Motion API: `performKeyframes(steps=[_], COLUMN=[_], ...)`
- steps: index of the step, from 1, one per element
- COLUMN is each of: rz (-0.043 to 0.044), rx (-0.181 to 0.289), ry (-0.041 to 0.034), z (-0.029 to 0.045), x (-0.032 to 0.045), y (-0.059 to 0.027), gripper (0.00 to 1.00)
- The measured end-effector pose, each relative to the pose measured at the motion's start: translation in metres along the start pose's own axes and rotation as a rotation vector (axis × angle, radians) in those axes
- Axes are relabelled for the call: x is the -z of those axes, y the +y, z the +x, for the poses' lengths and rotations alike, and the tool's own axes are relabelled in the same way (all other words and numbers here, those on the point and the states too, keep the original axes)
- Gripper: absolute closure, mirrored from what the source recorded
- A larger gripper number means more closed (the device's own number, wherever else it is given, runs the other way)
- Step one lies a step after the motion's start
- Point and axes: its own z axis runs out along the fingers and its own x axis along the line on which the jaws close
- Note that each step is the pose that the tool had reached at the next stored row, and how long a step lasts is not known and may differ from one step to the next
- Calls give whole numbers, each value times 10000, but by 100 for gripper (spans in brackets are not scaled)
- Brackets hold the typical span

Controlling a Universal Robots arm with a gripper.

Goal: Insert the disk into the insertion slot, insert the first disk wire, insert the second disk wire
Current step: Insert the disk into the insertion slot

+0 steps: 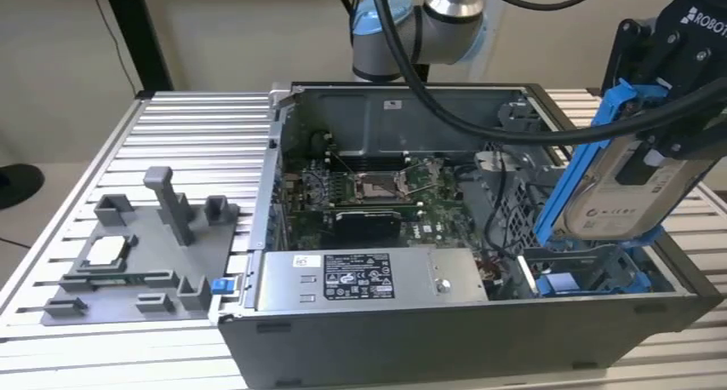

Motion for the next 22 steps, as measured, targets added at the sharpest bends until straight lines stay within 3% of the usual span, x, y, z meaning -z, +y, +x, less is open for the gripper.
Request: performKeyframes(steps=[6,15,22], rz=[-8,-21,-24], rx=[0,5,8], ry=[-1,-74,-210], z=[0,29,66], x=[-72,-189,-297], y=[-3,-53,-85], gripper=[100,100,100])
